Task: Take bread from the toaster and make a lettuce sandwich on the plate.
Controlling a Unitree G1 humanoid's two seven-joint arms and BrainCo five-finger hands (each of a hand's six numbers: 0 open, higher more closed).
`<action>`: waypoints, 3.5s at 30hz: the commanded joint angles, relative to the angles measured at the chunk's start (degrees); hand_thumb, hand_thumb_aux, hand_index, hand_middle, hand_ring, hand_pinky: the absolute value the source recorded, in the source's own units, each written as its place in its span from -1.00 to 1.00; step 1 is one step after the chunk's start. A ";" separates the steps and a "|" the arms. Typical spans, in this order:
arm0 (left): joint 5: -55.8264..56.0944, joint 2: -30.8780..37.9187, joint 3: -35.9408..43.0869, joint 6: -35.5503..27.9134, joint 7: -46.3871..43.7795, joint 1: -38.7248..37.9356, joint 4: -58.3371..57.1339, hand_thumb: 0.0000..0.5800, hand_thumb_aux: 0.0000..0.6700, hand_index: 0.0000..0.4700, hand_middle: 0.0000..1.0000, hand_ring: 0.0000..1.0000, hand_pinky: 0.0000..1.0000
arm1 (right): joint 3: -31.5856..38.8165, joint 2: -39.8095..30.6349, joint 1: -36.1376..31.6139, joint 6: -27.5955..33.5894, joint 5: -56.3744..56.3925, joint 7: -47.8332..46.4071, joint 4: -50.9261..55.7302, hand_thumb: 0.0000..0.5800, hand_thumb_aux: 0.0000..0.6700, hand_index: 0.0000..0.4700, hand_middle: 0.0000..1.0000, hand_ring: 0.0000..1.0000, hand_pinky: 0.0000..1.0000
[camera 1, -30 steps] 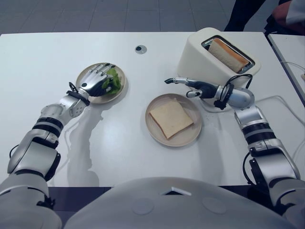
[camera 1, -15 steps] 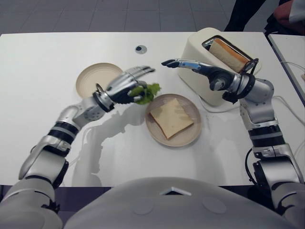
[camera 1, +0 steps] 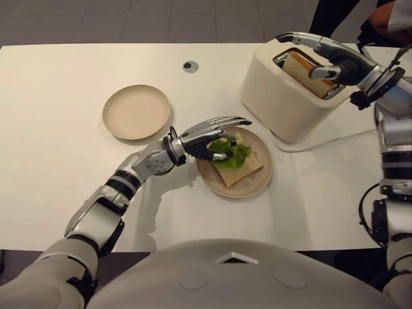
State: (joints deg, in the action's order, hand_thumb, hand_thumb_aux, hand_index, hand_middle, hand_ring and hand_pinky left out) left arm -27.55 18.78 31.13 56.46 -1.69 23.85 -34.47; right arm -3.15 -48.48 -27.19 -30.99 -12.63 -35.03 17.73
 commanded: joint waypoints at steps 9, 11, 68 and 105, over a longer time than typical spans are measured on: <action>-2.42 -0.02 -3.11 -0.73 -0.11 -0.94 0.52 -1.00 -1.00 -1.00 -1.00 -1.00 -1.00 | 2.49 -7.61 0.48 1.52 -10.00 3.71 3.11 -1.00 -1.00 -1.00 -1.00 -1.00 -1.00; -2.53 0.06 -3.41 -0.62 -0.07 -1.16 0.76 -1.00 -1.00 -1.00 -1.00 -1.00 -1.00 | 3.67 -7.18 0.35 1.82 -11.59 4.63 3.95 -1.00 -1.00 -1.00 -1.00 -1.00 -1.00; -15.60 0.48 0.21 -8.17 -2.69 10.08 4.37 -1.00 -1.00 -1.00 -1.00 -1.00 -1.00 | 8.40 -6.94 -5.19 0.71 -15.03 9.58 7.89 1.00 1.00 1.00 -0.15 -0.15 -0.15; 36.12 6.92 -10.48 -3.48 -29.85 -5.73 23.93 -1.00 -1.00 -1.00 -1.00 -1.00 -1.00 | 24.13 19.01 1.03 9.61 15.38 -21.56 9.58 1.00 1.00 1.00 1.00 1.00 1.00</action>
State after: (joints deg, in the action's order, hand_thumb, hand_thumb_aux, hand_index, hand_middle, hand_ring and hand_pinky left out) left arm 7.70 24.82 17.30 54.45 -28.23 20.35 -16.23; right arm 19.77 -30.26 -24.23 -19.11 6.37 -56.67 24.86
